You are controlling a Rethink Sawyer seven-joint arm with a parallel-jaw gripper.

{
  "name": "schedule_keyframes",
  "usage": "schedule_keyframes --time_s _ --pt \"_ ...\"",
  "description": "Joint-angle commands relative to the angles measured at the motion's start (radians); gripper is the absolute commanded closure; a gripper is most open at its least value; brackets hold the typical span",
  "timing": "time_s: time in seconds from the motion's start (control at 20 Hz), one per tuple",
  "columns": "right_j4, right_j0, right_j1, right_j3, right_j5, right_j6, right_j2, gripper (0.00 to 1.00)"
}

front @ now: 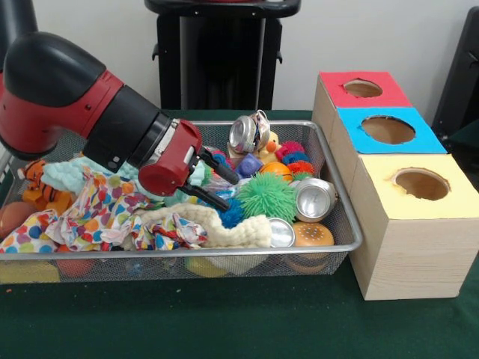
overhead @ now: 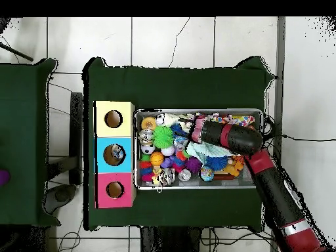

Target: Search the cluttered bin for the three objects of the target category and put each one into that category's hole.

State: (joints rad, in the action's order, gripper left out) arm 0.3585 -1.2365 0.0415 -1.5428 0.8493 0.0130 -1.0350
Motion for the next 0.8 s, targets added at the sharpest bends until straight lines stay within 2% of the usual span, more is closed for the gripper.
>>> schedule_keyframes --time_s 0.05,0.35,0.8 --pt "-0.007 0.009 0.044 0.153 0.096 -0.073 0.068 0.0" --pt "0.047 -0.008 0.074 0.154 0.026 -0.118 0.077 0.0" --pt "0.148 -0.032 0.166 0.213 -0.031 -0.284 0.072 0.0"
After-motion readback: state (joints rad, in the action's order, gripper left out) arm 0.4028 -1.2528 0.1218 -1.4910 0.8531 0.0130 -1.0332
